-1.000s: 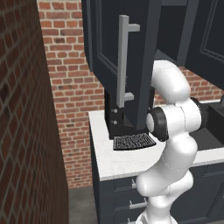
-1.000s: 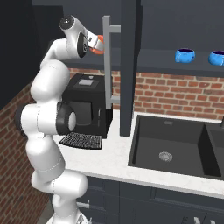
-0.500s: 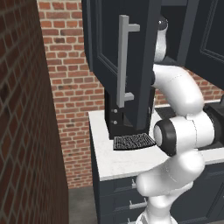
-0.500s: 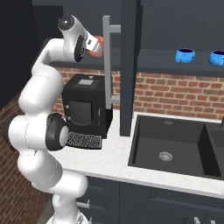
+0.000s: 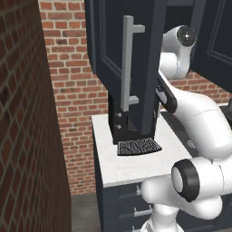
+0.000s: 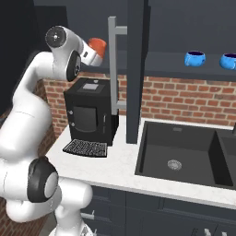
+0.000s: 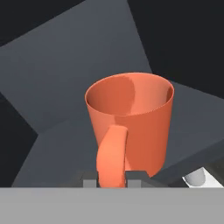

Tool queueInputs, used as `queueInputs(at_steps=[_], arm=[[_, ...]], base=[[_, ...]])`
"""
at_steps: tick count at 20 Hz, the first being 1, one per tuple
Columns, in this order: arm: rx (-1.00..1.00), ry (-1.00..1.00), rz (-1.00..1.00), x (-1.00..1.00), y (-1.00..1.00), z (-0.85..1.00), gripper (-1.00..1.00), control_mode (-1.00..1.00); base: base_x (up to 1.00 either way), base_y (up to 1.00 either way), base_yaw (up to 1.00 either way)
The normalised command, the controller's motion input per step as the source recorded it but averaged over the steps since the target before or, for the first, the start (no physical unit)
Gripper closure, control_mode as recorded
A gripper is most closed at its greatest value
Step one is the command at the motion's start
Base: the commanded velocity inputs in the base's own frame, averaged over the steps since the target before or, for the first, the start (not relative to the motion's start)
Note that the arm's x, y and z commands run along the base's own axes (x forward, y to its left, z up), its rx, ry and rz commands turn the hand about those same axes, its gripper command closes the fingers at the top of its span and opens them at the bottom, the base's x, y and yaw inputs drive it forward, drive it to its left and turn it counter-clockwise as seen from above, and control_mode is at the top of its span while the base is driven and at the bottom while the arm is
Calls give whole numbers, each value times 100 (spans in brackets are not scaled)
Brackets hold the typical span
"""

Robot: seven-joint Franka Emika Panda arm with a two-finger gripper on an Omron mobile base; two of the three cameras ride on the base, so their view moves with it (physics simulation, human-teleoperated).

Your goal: Gather all objects into one cabinet and sort the glasses and bowls to opposite sides.

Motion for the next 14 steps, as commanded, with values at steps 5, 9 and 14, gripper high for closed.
queueInputs(at_steps=[5,9,14], arm=[[4,-5,1,-100,-3,39,100,-100],[3,0,2,-100,0,42,100,-100],[0,1,5,-100,0,4,100,-100]], base=[[0,0,0],[0,0,0],[0,0,0]])
